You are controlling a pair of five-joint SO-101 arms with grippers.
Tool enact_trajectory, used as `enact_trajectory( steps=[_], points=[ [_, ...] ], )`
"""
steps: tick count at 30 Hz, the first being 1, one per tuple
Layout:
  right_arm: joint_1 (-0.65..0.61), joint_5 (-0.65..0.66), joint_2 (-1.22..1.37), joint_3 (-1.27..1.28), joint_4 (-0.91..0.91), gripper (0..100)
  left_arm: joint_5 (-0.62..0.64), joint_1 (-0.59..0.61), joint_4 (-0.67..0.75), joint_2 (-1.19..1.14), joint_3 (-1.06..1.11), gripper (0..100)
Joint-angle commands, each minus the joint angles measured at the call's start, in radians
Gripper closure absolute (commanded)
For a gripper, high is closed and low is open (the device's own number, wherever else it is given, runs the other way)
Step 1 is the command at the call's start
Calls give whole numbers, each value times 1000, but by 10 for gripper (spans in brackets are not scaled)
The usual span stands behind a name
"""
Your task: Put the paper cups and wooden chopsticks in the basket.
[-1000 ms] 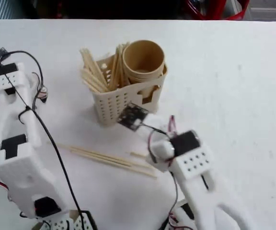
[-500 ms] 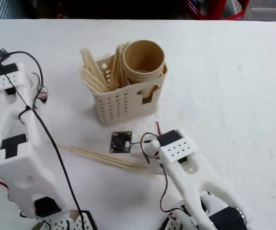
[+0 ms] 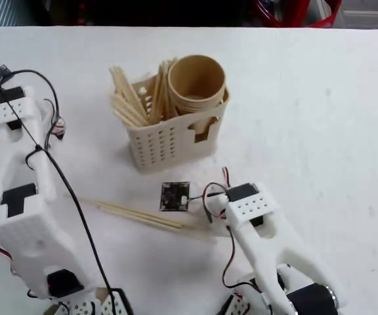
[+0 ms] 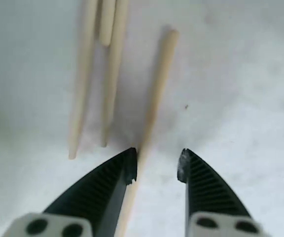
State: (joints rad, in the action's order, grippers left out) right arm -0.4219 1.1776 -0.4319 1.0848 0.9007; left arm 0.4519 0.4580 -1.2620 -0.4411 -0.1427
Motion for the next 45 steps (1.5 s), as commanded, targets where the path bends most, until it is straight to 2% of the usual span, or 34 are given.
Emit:
enact_trajectory(
  steps=[1, 8, 16, 19, 22, 24, 28, 36, 45],
  points=[
    [4, 2, -2, -6, -21, 854, 3, 4, 17, 13, -15, 884],
    [-18, -107, -41, -34, -39, 961, 3, 4, 17, 13, -15, 884],
    [-127, -255, -318, -126, 139, 964, 3, 4, 17, 13, -17, 884],
    [-150, -184, -410, -146, 268, 931, 3, 4, 17, 13, -15, 884],
    [-90, -103, -403, -137, 386, 808, 3, 4, 15, 13, -14, 884],
    [-1, -94, -371, -98, 357, 762, 3, 4, 15, 13, -14, 884],
    [111, 9, -262, -12, 223, 806, 3, 4, 15, 12, -14, 884],
    [114, 21, -38, 11, 22, 817, 3, 4, 11, 12, -12, 884],
    [111, 23, 87, -5, 1, 827, 3, 4, 14, 12, -12, 884]
  ],
)
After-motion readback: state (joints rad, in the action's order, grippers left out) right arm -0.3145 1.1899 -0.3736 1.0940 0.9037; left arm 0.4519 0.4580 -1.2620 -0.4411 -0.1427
